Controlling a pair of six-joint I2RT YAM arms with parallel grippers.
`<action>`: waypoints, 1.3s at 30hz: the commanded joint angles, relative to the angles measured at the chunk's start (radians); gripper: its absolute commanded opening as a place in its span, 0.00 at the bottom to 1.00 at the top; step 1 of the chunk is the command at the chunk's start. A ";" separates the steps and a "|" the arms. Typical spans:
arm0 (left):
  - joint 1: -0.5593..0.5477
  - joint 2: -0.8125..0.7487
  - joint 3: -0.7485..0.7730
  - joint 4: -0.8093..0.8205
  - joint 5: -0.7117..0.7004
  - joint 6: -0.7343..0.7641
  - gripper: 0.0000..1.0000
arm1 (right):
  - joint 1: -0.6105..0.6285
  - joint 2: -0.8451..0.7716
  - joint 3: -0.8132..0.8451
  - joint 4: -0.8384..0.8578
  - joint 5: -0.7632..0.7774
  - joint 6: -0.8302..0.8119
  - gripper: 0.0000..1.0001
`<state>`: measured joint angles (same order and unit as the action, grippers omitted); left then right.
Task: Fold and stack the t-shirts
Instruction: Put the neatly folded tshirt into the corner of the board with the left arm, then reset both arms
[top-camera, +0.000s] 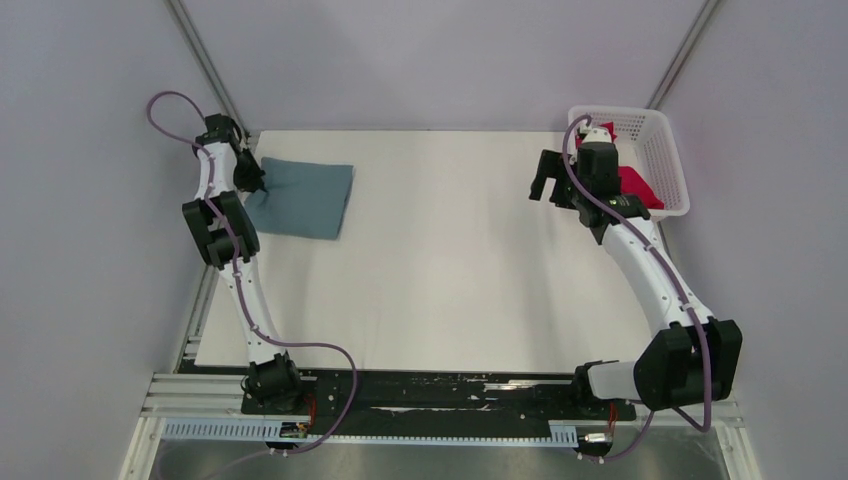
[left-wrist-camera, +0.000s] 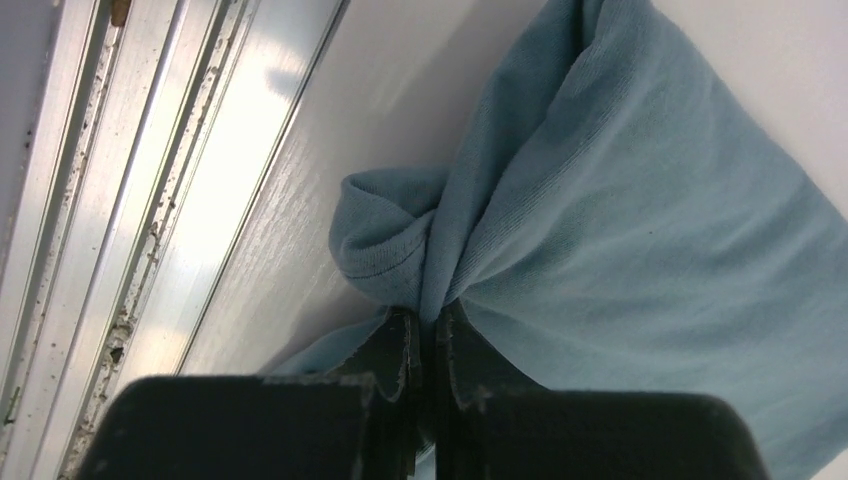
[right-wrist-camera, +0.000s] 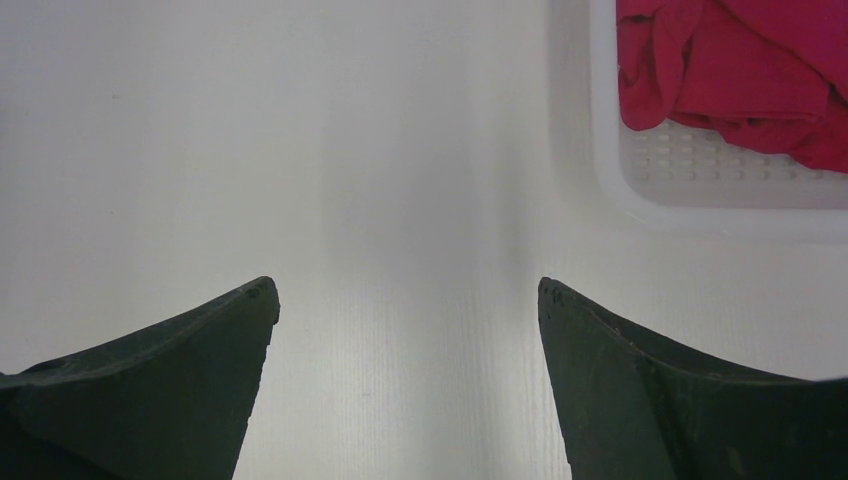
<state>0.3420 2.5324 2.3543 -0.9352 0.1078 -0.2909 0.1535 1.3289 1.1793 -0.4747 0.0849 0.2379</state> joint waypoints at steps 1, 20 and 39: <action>0.035 -0.047 -0.046 -0.010 -0.076 -0.094 0.00 | -0.004 0.012 0.044 0.022 -0.014 0.012 1.00; 0.035 -0.413 -0.086 -0.089 -0.095 -0.204 1.00 | -0.004 -0.054 0.009 0.016 -0.126 -0.004 1.00; -0.375 -1.661 -1.686 0.605 -0.055 -0.333 1.00 | -0.003 -0.301 -0.536 0.256 -0.013 0.172 1.00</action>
<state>-0.0227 0.9970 0.8024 -0.5026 0.0528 -0.6121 0.1535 1.0859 0.7082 -0.3588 0.0319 0.3576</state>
